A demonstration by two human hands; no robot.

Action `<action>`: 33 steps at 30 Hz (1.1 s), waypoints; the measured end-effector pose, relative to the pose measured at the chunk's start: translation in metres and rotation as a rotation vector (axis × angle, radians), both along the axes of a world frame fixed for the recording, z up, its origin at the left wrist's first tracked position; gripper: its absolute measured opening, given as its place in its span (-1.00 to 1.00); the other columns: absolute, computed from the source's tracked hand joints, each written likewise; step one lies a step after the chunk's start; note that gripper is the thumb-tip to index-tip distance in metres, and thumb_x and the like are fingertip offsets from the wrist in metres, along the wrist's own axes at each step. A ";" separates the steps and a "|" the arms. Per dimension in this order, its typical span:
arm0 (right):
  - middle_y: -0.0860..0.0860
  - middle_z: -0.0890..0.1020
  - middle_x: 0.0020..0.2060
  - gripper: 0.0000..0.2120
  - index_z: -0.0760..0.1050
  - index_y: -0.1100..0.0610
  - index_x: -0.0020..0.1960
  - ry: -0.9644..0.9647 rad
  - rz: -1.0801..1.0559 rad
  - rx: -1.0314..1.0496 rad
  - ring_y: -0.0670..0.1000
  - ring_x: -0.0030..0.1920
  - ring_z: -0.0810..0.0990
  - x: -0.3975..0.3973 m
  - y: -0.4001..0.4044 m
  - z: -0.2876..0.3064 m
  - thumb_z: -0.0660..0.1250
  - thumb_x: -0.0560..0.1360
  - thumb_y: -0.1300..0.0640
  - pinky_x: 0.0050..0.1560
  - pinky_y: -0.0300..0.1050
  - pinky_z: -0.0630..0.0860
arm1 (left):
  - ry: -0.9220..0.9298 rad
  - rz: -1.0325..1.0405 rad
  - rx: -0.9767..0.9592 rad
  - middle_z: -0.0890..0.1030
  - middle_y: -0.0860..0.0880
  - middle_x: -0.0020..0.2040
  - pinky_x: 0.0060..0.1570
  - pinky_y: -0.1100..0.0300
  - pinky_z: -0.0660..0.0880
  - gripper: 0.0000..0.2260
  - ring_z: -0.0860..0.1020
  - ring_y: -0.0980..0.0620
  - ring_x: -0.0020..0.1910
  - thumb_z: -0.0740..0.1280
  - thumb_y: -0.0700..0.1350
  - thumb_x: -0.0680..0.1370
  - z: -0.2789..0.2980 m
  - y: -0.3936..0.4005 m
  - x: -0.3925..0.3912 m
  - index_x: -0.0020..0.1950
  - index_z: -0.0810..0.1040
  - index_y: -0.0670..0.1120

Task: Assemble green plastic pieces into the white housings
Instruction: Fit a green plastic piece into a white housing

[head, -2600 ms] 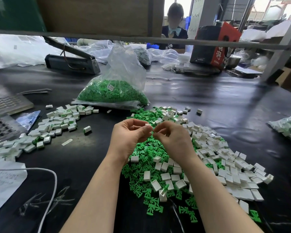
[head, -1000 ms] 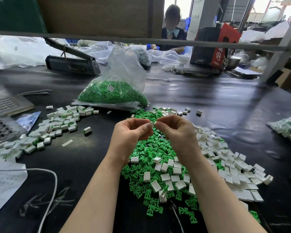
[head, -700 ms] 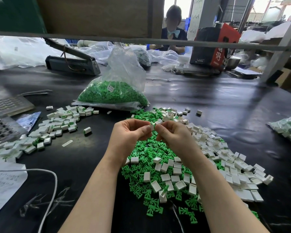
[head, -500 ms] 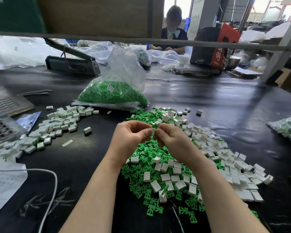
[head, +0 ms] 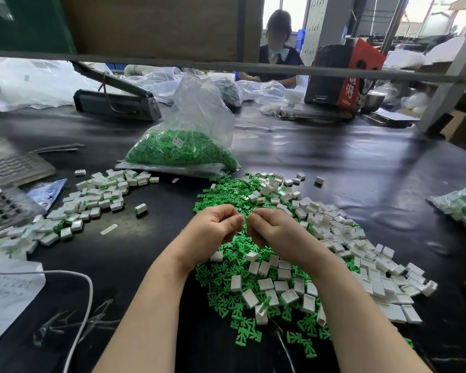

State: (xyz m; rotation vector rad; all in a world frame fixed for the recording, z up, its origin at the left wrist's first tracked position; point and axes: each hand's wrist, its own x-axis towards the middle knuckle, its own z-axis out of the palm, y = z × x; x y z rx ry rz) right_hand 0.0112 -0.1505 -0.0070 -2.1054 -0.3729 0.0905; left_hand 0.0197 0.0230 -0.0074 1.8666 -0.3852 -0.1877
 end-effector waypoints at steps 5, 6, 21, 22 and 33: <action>-0.14 0.41 -0.51 -0.65 0.40 0.07 -0.31 0.031 0.013 0.031 -0.15 -0.47 0.33 0.001 -0.002 -0.001 0.16 0.66 0.14 -0.34 -0.22 0.31 | -0.021 -0.003 0.018 0.45 0.07 -0.43 -0.35 0.29 0.32 -0.80 0.38 0.13 -0.40 0.29 -0.14 0.62 0.000 0.000 -0.001 -0.21 0.54 -0.11; -0.14 0.40 -0.49 -0.66 0.40 0.07 -0.31 0.035 0.022 0.026 -0.13 -0.45 0.33 0.001 -0.002 -0.001 0.17 0.65 0.14 -0.33 -0.20 0.31 | -0.024 -0.003 0.023 0.45 0.07 -0.42 -0.34 0.27 0.32 -0.80 0.38 0.13 -0.39 0.29 -0.14 0.61 0.000 0.000 -0.001 -0.21 0.55 -0.11; 0.05 0.41 -0.37 -0.68 0.38 0.07 -0.29 0.023 0.082 -0.035 0.01 -0.33 0.34 -0.002 -0.002 0.004 0.18 0.65 0.13 -0.24 -0.02 0.31 | -0.127 0.010 0.135 0.39 0.14 -0.47 -0.38 0.29 0.29 -0.85 0.32 0.14 -0.41 0.31 -0.19 0.59 0.009 -0.001 -0.005 -0.18 0.56 -0.16; 0.05 0.42 -0.37 -0.69 0.38 0.07 -0.28 0.020 0.080 -0.034 0.01 -0.33 0.34 -0.002 -0.002 0.004 0.18 0.65 0.13 -0.24 -0.02 0.31 | -0.132 0.014 0.137 0.39 0.14 -0.46 -0.38 0.28 0.29 -0.85 0.32 0.13 -0.40 0.31 -0.19 0.59 0.009 -0.001 -0.005 -0.17 0.56 -0.16; 0.03 0.42 -0.39 -0.69 0.38 0.06 -0.28 -0.001 0.078 -0.082 -0.01 -0.36 0.34 -0.003 0.000 0.003 0.17 0.65 0.12 -0.27 -0.02 0.31 | -0.164 0.028 0.155 0.37 0.12 -0.46 -0.40 0.29 0.26 -0.85 0.30 0.14 -0.42 0.32 -0.19 0.59 0.004 0.002 -0.004 -0.18 0.56 -0.13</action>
